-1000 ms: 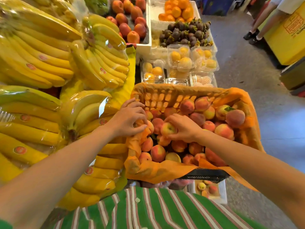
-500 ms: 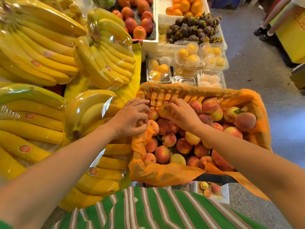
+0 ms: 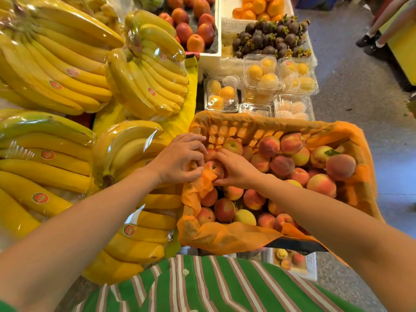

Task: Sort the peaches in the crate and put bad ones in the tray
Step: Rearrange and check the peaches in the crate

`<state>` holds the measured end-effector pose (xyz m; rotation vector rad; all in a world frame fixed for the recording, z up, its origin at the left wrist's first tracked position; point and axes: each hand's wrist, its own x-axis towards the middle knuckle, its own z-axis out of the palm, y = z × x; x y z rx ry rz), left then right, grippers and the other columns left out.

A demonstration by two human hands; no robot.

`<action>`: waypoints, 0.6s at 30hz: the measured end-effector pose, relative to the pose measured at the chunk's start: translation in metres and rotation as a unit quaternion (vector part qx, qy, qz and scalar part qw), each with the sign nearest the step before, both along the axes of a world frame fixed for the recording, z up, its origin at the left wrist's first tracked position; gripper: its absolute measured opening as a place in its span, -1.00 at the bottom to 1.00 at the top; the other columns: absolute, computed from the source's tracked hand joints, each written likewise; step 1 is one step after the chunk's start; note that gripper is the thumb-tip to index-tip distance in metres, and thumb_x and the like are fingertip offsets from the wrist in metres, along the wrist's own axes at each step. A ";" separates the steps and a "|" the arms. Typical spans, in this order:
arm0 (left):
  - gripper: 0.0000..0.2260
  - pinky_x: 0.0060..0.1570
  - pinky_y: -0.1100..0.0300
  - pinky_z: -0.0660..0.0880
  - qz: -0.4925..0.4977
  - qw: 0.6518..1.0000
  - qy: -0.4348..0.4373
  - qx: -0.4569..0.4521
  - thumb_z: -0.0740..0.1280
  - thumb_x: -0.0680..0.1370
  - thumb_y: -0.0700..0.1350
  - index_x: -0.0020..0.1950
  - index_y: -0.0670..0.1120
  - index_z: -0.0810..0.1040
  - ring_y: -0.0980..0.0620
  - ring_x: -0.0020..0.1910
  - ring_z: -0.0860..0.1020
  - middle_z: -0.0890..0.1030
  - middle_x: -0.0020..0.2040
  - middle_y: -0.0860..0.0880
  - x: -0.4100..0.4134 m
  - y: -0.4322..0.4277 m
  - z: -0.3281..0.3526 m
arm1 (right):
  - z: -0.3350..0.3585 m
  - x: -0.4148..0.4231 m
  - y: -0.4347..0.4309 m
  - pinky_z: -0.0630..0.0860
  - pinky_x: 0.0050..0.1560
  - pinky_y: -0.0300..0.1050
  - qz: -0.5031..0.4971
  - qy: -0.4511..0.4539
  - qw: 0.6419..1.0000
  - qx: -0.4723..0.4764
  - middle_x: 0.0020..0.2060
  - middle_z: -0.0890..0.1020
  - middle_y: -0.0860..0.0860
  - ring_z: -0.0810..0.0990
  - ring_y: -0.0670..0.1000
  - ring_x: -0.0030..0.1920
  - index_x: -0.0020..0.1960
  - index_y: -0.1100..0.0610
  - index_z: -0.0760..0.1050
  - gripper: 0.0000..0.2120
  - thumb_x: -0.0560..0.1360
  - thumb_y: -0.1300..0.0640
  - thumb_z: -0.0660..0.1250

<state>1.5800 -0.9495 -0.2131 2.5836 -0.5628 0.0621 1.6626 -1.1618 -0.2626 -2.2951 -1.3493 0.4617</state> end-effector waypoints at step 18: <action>-0.30 0.10 0.10 0.30 0.076 0.995 0.049 -0.041 0.26 0.26 0.43 0.29 0.09 0.43 0.00 0.04 0.49 0.57 0.06 -0.02 0.015 -0.047 0.018 | 0.065 -0.005 -0.040 0.50 0.03 -0.07 -0.235 0.474 0.842 0.099 -0.09 0.64 0.21 0.60 0.11 -0.10 0.09 0.25 0.58 -0.38 0.53 -0.28 0.10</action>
